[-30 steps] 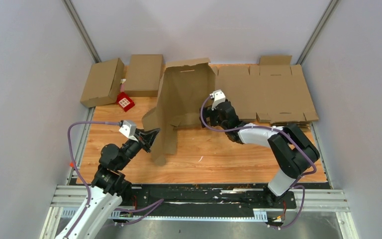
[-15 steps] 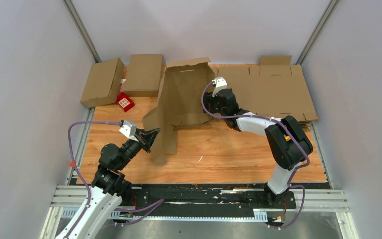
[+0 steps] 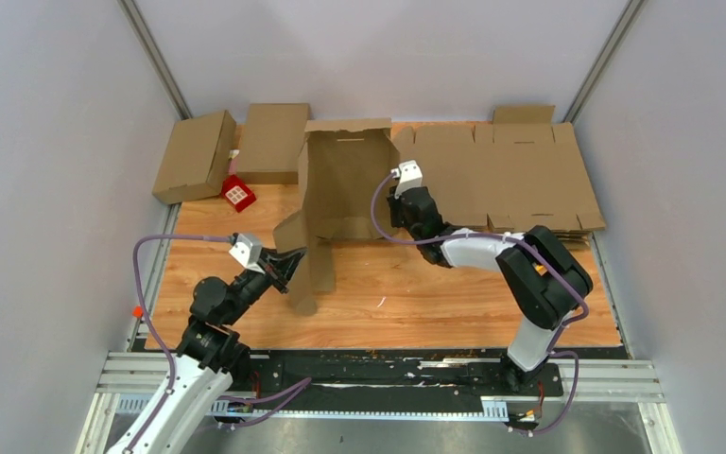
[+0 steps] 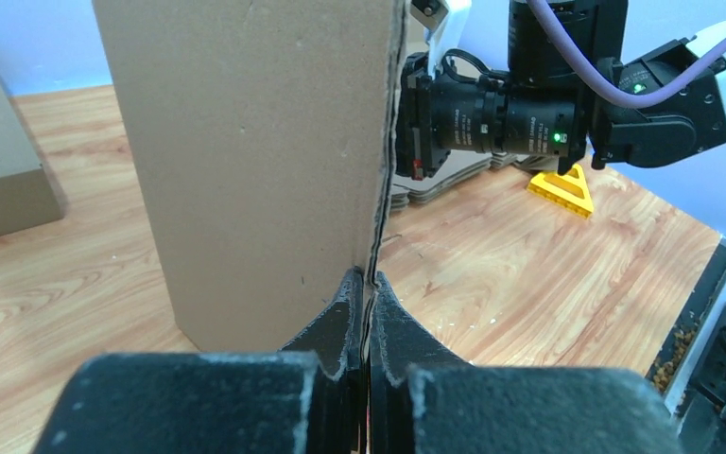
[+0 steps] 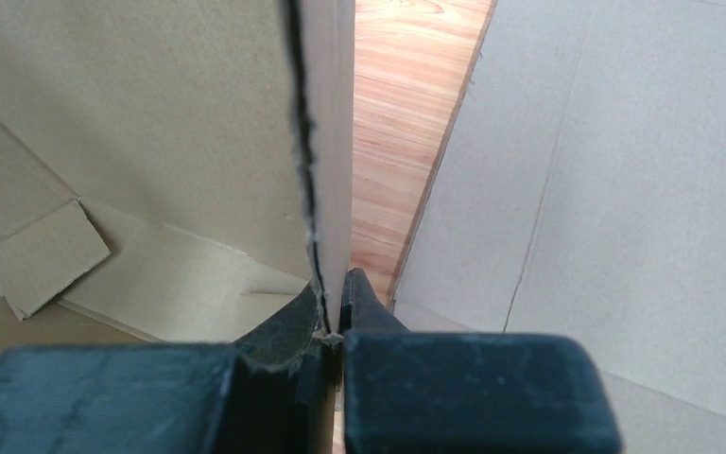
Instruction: Fold the paper box
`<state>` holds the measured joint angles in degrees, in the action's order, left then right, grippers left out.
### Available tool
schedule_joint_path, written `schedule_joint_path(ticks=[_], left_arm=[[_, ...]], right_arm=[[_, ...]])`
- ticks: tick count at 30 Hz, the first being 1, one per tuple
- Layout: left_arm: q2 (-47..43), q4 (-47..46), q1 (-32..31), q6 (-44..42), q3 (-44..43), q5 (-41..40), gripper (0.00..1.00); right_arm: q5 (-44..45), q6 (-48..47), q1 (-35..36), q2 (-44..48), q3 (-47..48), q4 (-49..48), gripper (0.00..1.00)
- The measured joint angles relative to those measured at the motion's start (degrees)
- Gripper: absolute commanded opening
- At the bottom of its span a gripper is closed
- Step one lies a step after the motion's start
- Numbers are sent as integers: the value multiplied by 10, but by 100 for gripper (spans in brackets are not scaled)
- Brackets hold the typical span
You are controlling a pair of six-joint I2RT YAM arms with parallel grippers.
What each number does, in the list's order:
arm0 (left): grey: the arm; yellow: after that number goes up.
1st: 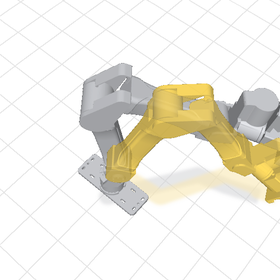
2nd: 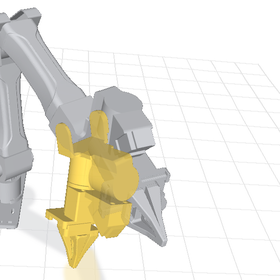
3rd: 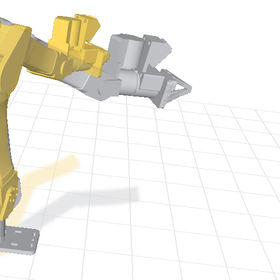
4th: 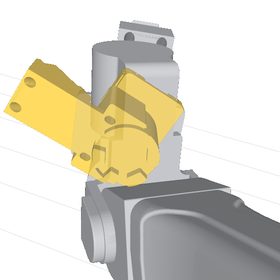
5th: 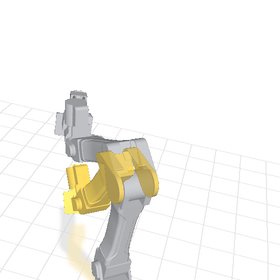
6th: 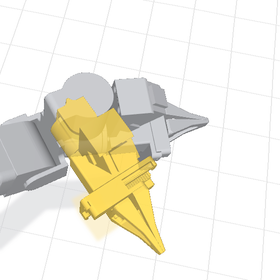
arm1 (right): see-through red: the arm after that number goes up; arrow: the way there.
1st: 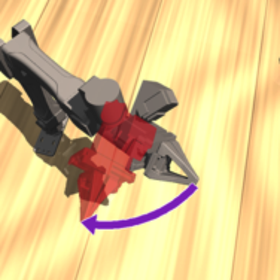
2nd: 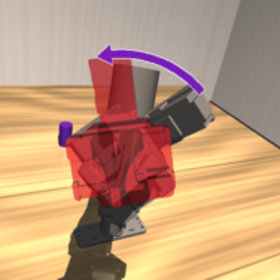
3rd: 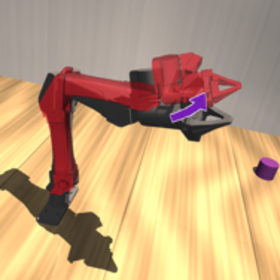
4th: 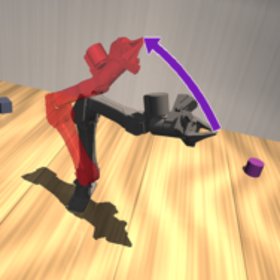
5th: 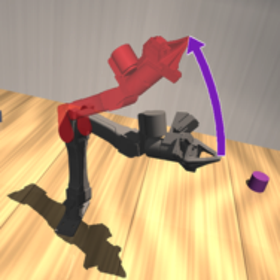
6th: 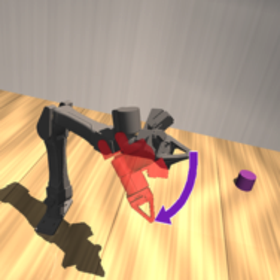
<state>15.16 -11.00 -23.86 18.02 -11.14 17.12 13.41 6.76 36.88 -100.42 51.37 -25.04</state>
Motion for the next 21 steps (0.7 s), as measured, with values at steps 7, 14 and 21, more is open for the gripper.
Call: schedule_joint_path(ticks=[7, 14, 21], left_arm=[[-5, -44, 0, 17, 28, 26, 2], [-3, -109, 0, 53, 56, 46, 1], [49, -221, 0, 108, 82, 92, 1]], right_arm=[[63, -1, 36, 9, -21, -20, 0], [65, 43, 43, 30, -21, 20, 3], [61, 93, 47, 43, -21, 52, 4]])
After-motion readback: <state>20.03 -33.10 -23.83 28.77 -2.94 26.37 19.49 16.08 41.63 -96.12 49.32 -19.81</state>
